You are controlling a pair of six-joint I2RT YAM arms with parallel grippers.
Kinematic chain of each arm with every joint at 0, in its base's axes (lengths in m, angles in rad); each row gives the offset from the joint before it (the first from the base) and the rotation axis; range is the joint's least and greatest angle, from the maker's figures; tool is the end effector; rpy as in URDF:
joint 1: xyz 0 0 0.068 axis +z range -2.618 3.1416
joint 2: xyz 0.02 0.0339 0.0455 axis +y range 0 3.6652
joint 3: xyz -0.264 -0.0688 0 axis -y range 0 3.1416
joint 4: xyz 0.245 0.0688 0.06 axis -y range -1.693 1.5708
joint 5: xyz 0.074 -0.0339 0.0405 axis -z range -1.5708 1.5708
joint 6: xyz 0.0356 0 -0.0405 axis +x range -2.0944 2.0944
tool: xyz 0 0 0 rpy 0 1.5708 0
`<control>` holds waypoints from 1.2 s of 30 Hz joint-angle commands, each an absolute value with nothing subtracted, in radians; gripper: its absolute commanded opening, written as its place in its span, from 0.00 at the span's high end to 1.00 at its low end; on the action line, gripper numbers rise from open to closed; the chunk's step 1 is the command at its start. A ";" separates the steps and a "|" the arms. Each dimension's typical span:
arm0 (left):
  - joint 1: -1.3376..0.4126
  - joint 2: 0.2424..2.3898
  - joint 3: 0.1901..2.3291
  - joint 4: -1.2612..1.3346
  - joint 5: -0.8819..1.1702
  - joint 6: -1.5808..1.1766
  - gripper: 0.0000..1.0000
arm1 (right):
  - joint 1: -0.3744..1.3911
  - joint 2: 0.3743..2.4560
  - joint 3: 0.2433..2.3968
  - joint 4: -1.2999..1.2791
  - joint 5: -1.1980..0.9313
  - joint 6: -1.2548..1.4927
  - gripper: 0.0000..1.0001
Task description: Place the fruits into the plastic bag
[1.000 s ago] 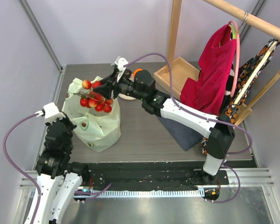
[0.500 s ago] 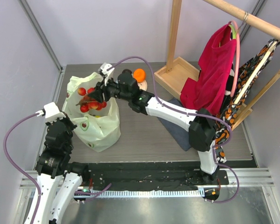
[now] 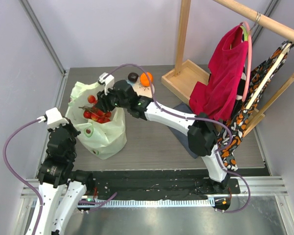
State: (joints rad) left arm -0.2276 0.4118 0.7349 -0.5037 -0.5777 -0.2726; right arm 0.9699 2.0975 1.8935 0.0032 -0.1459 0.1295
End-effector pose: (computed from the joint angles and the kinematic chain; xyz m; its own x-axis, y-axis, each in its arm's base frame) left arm 0.0955 -0.0022 0.3352 -0.0785 -0.2133 -0.9738 -0.3691 0.9136 -0.1704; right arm 0.2851 0.4251 0.3291 -0.2276 -0.1061 -0.9680 -0.8745 0.4594 0.1553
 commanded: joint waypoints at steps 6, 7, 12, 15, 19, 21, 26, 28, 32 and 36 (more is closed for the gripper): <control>-0.222 0.402 0.753 -0.446 -0.568 -0.270 1.00 | 0.997 2.123 1.943 -0.141 -0.037 0.126 0.96; -0.222 0.400 0.753 -0.445 -0.566 -0.270 1.00 | 0.999 2.123 1.945 -0.150 -0.031 0.124 0.94; -0.222 0.400 0.753 -0.446 -0.571 -0.270 1.00 | 1.000 2.103 1.947 -0.152 -0.035 0.110 0.73; -0.222 0.400 0.753 -0.446 -0.571 -0.270 1.00 | 0.999 2.091 1.947 -0.149 -0.049 0.110 0.54; -0.222 0.402 0.753 -0.446 -0.571 -0.270 1.00 | 0.999 2.083 1.940 -0.144 -0.063 0.109 0.33; -0.222 0.402 0.755 -0.446 -0.568 -0.270 1.00 | 1.000 2.079 1.942 -0.146 -0.072 0.110 0.26; -0.222 0.403 0.753 -0.446 -0.569 -0.270 1.00 | 0.999 2.053 1.918 -0.121 -0.090 0.114 0.22; -0.222 0.405 0.755 -0.446 -0.568 -0.268 1.00 | 0.999 2.026 1.898 -0.086 -0.116 0.114 0.22; -0.222 0.406 0.755 -0.446 -0.569 -0.270 1.00 | 1.000 1.973 1.820 -0.012 -0.190 0.118 0.24; -0.222 0.410 0.755 -0.446 -0.568 -0.268 1.00 | 0.999 1.857 1.683 0.174 -0.300 0.123 0.25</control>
